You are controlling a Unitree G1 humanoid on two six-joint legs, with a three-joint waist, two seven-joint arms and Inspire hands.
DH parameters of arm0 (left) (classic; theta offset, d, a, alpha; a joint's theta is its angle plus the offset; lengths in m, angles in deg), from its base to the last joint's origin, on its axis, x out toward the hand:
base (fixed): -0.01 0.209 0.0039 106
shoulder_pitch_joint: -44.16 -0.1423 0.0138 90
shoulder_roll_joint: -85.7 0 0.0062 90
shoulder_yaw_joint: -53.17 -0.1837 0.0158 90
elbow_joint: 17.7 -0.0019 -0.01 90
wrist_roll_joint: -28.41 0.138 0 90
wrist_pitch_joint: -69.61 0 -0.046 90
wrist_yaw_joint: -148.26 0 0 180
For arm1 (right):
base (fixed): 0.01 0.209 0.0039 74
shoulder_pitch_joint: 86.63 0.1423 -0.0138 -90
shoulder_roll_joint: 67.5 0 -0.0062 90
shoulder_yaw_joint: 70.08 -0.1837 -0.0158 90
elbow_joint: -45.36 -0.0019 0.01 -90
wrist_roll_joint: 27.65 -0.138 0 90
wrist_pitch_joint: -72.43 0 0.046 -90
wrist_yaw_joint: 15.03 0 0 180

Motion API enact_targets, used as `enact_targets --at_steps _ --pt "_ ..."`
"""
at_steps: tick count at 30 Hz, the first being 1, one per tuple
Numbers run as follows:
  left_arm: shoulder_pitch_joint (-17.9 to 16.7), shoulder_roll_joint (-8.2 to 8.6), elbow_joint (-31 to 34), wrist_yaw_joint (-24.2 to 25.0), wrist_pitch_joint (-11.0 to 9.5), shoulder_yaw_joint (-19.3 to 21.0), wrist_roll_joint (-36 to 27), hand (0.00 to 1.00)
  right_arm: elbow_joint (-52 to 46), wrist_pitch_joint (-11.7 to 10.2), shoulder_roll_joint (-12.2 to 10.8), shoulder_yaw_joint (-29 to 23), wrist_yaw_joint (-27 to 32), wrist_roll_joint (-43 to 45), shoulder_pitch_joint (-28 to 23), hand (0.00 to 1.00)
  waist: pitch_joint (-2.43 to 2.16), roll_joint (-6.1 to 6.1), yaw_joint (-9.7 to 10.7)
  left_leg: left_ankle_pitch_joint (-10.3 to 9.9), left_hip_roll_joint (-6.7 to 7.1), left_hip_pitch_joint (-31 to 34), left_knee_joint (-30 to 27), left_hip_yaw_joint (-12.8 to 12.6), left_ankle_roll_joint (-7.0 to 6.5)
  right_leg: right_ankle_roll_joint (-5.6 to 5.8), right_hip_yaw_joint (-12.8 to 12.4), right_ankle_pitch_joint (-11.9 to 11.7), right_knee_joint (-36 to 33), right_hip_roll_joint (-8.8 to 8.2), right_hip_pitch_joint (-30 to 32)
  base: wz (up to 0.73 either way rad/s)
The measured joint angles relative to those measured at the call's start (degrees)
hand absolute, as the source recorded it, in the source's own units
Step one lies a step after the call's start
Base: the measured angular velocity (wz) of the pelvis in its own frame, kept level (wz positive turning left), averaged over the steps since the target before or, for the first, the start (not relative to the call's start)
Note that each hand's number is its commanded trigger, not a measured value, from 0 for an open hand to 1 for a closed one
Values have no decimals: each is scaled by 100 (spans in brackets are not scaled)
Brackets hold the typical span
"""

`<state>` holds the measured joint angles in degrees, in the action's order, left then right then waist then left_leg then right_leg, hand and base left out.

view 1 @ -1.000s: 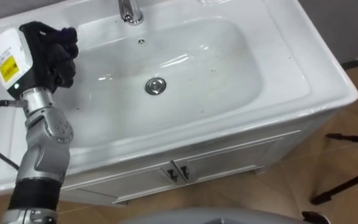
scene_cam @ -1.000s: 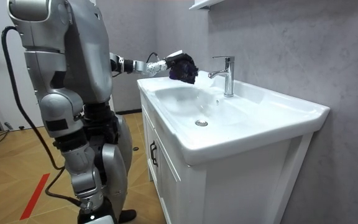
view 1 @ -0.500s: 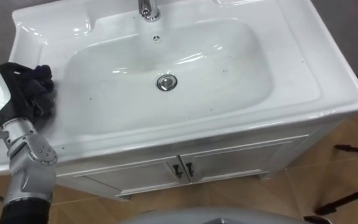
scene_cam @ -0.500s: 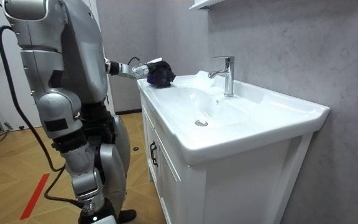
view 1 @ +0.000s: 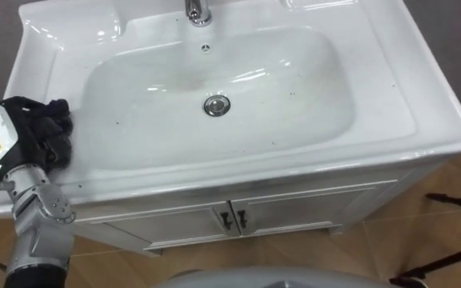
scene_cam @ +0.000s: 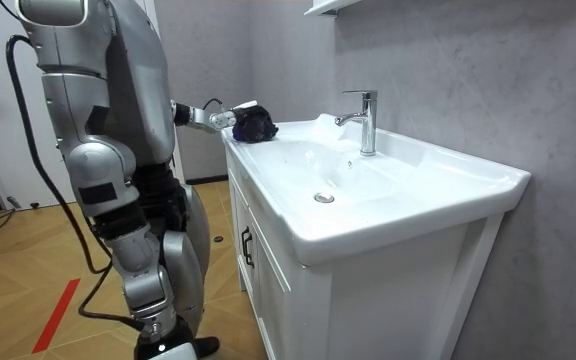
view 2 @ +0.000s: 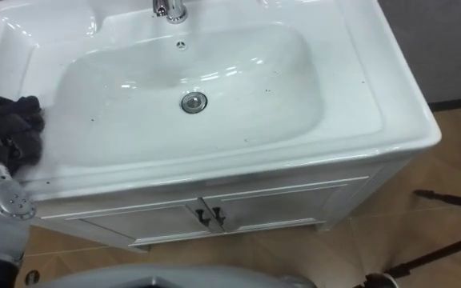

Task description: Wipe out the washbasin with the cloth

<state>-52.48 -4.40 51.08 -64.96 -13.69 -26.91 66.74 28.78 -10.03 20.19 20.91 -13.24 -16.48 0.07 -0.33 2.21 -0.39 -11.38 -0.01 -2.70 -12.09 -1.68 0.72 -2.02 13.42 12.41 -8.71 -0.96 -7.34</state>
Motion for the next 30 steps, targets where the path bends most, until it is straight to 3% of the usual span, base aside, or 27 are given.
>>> enact_targets --at_steps 1,2,16,30 --pt "29 0 -85 -57 -50 0 0 56 -10 -3 -2 13 -1 -2 6 0 -1 -14 1 0 2 -1 0 0 0 0 2 0 -1 2 -4 0" --pt "31 0 -103 -83 -69 0 0 0 -12 -9 -2 14 -1 -5 7 0 -4 -11 1 0 3 -2 0 0 0 1 2 0 -1 2 -5 0" --pt "35 1 -104 -350 -78 -23 -1 0 -21 -17 -12 114 64 -28 -24 0 13 109 83 0 -1 0 -6 10 0 1 -39 -1 5 -4 2 0" --pt "41 0 81 -666 -131 -22 -2 0 -30 -47 -16 113 84 65 -17 0 19 152 167 0 6 12 37 16 0 2 -52 -1 11 5 41 0"
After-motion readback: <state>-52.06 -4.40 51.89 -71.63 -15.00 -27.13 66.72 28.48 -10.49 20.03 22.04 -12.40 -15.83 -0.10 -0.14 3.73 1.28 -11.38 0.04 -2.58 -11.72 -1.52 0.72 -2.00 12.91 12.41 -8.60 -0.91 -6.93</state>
